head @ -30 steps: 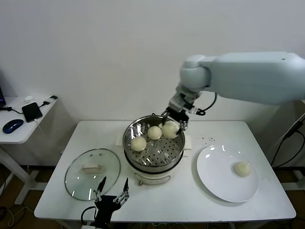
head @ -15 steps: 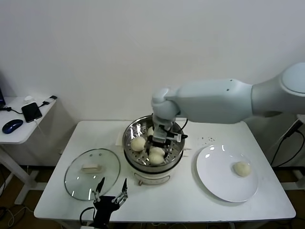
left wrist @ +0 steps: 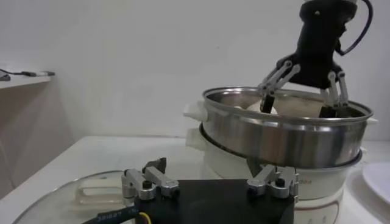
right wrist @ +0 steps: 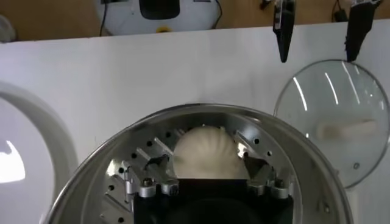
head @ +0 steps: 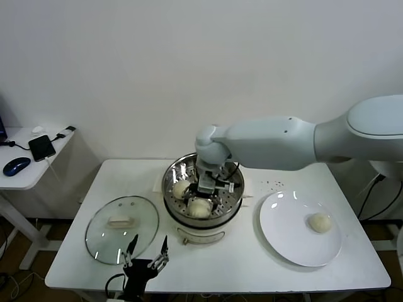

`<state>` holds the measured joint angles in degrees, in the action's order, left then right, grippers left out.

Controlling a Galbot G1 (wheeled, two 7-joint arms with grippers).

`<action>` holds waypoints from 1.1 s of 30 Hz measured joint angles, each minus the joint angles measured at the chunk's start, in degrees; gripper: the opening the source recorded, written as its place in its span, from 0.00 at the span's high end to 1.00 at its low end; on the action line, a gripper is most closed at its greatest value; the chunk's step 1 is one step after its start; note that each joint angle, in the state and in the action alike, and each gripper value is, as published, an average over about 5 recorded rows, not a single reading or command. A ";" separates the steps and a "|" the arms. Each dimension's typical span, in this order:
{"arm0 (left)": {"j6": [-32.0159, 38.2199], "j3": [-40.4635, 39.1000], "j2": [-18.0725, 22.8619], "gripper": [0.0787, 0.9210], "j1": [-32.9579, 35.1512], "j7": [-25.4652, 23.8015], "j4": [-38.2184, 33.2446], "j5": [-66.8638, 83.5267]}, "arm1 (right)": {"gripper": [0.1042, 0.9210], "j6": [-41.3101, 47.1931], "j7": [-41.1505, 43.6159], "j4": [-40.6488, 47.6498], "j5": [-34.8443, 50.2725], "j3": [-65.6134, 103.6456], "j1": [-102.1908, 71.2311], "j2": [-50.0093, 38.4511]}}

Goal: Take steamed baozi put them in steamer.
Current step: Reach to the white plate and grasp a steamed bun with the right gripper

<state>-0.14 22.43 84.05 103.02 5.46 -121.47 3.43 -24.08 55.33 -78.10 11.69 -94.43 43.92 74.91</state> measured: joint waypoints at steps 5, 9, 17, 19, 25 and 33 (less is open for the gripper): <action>0.02 -0.39 0.14 0.12 0.13 -0.02 -0.28 -0.30 | 0.12 0.64 2.79 1.34 6.97 -2.78 5.46 -3.71; 0.05 -0.64 0.17 0.12 0.05 -0.04 -0.45 -0.44 | 0.12 3.91 4.19 2.49 12.72 -6.61 10.81 -8.46; 0.03 -0.47 0.19 0.12 -0.18 -0.11 -0.37 -0.41 | 0.12 14.21 5.46 2.79 17.45 -15.05 16.48 -23.03; -0.07 -0.40 0.28 0.12 -0.34 -0.18 -0.20 -0.40 | 0.12 16.55 5.44 3.08 17.16 -15.65 15.63 -27.10; -0.45 -0.30 0.79 0.12 -0.61 -0.48 0.44 -0.57 | 0.12 22.22 4.72 4.21 14.06 -12.80 8.37 -37.02; -0.53 -0.14 1.42 0.12 -0.39 -0.46 1.02 -0.94 | 0.12 26.84 3.36 6.48 8.69 -3.72 -5.03 -42.65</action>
<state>-0.67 22.30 85.48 102.63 5.00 -120.45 2.49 2.77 58.68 -71.62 20.38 -98.16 38.89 32.26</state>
